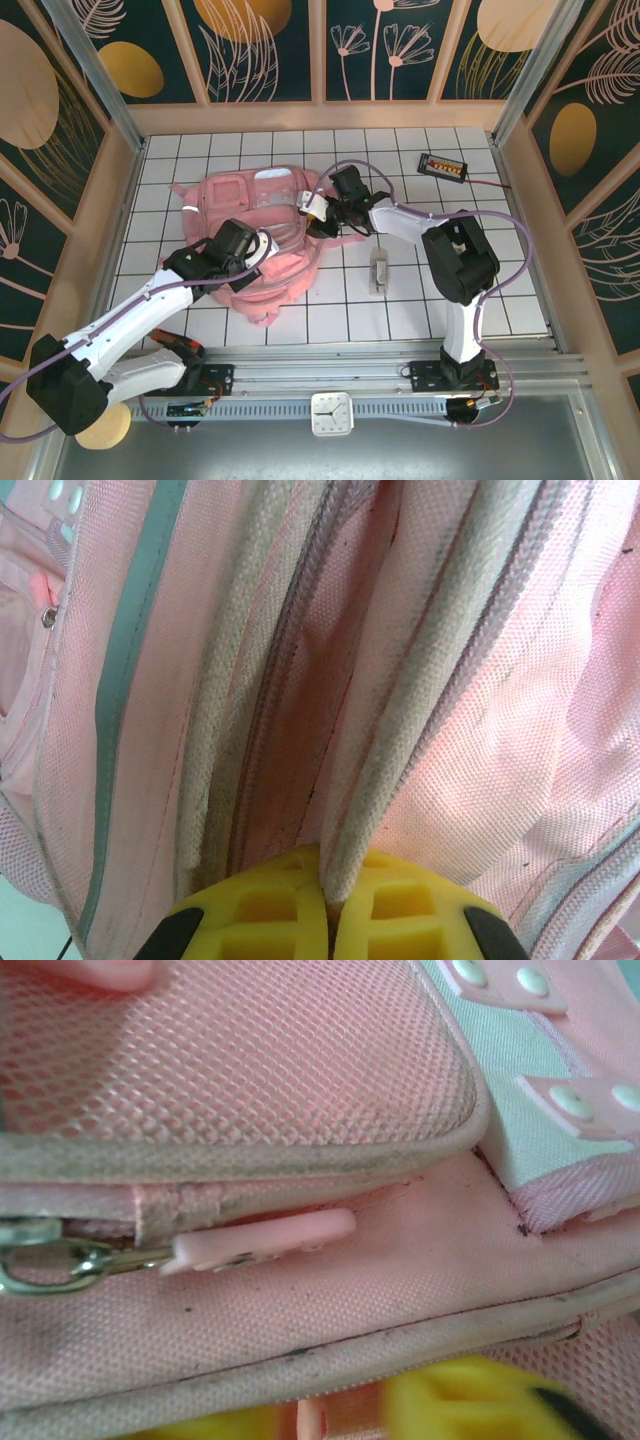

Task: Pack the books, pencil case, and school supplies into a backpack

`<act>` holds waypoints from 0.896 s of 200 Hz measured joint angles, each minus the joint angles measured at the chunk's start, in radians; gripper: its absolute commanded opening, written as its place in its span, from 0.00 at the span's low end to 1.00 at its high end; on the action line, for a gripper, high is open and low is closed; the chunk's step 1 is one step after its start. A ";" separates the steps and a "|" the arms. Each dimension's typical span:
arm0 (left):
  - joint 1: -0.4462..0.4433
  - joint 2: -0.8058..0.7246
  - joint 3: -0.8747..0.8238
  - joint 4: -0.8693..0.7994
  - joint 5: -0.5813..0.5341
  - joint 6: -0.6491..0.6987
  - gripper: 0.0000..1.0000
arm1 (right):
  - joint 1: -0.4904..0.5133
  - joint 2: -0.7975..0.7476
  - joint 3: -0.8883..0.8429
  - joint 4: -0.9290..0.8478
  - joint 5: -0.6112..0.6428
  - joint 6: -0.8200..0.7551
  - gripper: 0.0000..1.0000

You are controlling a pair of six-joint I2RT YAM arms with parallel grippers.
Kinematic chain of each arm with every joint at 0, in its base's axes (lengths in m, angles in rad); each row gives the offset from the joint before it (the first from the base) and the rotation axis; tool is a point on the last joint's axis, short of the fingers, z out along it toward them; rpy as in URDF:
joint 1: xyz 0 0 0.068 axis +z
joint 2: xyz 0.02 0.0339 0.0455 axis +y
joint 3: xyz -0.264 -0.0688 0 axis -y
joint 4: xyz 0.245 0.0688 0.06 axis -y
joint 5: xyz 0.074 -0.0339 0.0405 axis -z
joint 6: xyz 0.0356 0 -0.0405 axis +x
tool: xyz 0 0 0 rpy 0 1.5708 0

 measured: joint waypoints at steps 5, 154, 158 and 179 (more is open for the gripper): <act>0.000 0.000 0.000 0.000 0.000 0.000 0.00 | 0.000 0.000 0.000 0.000 0.002 0.006 0.06; 0.000 -0.098 -0.044 -0.043 -0.021 0.046 0.00 | -0.074 0.064 0.108 -0.015 -0.031 0.014 0.47; 0.000 -0.101 -0.045 -0.046 -0.025 0.052 0.00 | -0.074 0.056 0.091 -0.014 -0.048 0.021 0.49; 0.000 -0.123 -0.060 -0.051 -0.038 0.072 0.00 | -0.074 -0.022 -0.037 -0.016 -0.139 0.042 0.51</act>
